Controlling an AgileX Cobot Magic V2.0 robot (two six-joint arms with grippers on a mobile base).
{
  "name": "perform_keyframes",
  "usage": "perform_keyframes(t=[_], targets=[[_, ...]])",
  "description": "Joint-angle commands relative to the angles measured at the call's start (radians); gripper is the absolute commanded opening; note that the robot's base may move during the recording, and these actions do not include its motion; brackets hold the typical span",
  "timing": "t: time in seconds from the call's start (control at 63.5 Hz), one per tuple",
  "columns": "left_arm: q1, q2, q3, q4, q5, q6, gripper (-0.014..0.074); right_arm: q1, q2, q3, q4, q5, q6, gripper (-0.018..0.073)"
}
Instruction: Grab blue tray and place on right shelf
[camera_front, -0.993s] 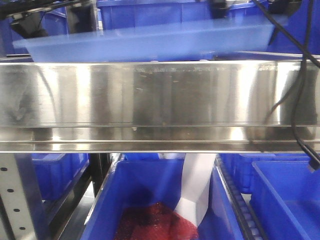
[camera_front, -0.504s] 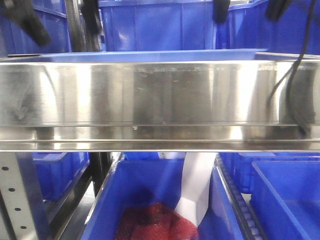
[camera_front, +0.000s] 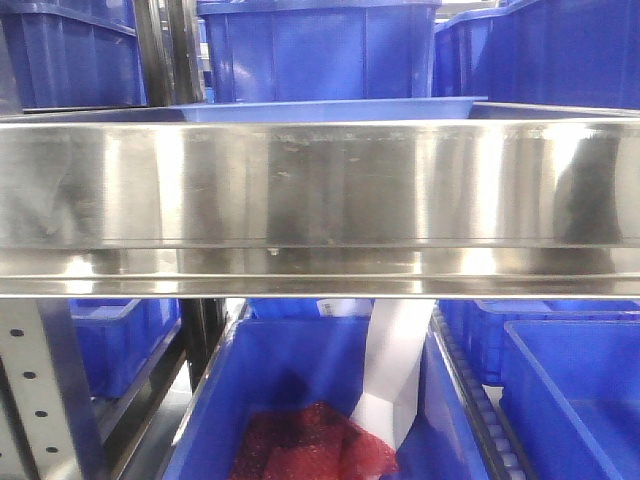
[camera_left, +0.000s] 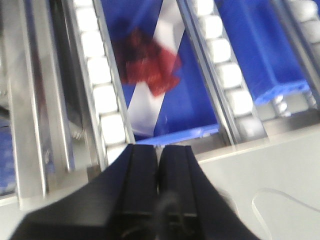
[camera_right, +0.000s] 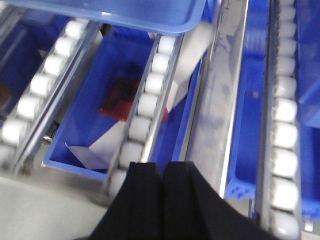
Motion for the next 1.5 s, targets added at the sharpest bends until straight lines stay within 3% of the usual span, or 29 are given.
perform_keyframes(t=[0.0, 0.142, 0.362, 0.489, 0.678, 1.213, 1.261, 1.308, 1.371, 1.481], targets=[[-0.014, -0.171, 0.132, -0.031, -0.193, -0.012, -0.0043, 0.0, -0.136, 0.094, -0.014, -0.146, -0.042, 0.0054], [-0.014, -0.422, 0.38, -0.036, -0.375, -0.01, -0.0043, 0.0, -0.349, 0.331, -0.014, -0.287, -0.073, 0.0054], [-0.014, -0.78, 0.669, -0.012, -0.533, -0.006, -0.0043, 0.0, -0.625, 0.644, -0.03, -0.49, -0.122, 0.0054], [-0.014, -0.913, 0.773, 0.012, -0.581, -0.006, -0.0043, 0.0, -0.761, 0.795, -0.055, -0.655, -0.123, 0.0054], [-0.014, -0.978, 0.833, 0.013, -0.59, -0.006, -0.0048, 0.0, -0.848, 0.931, -0.072, -0.895, -0.123, 0.0054], [-0.01, -0.978, 0.837, 0.013, -0.59, -0.006, -0.0048, 0.0, -0.848, 0.948, -0.072, -0.896, -0.123, 0.0054], [0.012, -0.981, 0.837, 0.057, -0.592, -0.003, -0.0048, 0.0, -0.848, 0.948, -0.072, -0.896, -0.123, 0.0054], [0.049, -0.997, 0.838, 0.08, -0.59, 0.054, -0.0048, 0.0, -0.848, 0.948, -0.072, -0.896, -0.123, 0.0054], [0.122, -1.024, 0.858, 0.041, -0.593, 0.164, -0.0048, 0.0, -0.848, 0.948, -0.072, -0.896, -0.123, 0.0054], [0.276, -1.097, 0.952, -0.02, -0.655, 0.181, -0.0048, 0.0, -0.848, 0.948, -0.072, -0.896, -0.123, 0.0054]])
